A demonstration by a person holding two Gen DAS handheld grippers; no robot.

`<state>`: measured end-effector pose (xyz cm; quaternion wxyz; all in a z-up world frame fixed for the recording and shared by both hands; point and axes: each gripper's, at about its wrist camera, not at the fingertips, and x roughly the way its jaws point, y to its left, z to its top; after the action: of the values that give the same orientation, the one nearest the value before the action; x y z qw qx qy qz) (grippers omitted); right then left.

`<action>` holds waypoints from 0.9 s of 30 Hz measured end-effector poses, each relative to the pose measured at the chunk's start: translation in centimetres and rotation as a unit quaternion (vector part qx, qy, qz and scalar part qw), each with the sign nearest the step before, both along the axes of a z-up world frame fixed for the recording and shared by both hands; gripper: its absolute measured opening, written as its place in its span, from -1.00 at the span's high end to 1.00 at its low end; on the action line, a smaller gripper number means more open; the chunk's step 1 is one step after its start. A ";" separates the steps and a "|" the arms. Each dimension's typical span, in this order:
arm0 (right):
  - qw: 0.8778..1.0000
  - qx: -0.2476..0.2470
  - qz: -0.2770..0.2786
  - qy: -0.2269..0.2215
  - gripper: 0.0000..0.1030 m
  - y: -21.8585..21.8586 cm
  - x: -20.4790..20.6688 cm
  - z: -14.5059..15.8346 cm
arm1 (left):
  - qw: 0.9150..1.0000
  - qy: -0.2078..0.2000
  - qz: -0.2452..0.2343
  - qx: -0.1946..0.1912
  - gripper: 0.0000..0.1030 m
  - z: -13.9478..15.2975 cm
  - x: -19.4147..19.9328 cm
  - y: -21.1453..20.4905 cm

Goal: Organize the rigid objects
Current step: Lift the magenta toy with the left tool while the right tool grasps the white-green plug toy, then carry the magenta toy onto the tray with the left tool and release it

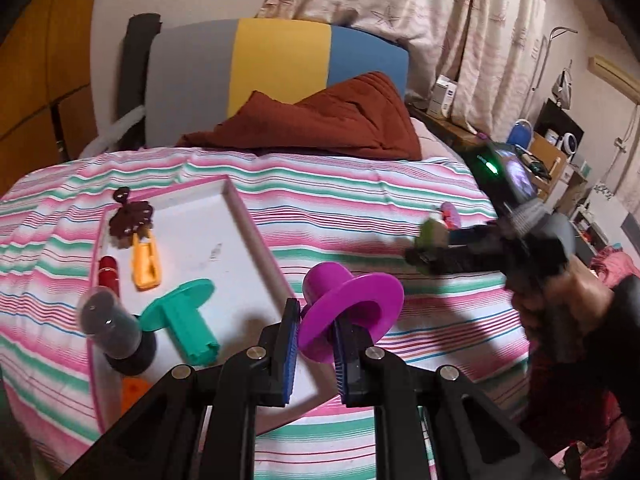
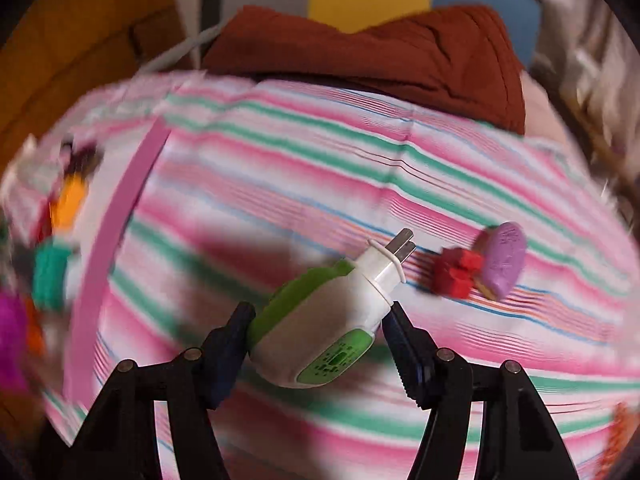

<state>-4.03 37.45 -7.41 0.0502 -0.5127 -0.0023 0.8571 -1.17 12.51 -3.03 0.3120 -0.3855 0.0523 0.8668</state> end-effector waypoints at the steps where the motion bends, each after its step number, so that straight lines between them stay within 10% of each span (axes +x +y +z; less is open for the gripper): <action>1: 1.000 0.017 0.010 -0.002 -0.28 -0.4 0.6 -0.1 | 1.000 0.000 0.002 -0.001 0.72 0.0 0.1 -0.1; 27: 1.000 -0.014 0.013 0.021 -0.23 0.8 1.8 -1.9 | 0.999 0.002 0.036 -0.029 0.72 -0.2 0.8 -2.0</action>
<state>-2.26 38.25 -9.28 0.0317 -0.4947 0.0042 0.8685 -0.38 10.53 -3.20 0.2695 -0.3945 0.0639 0.8762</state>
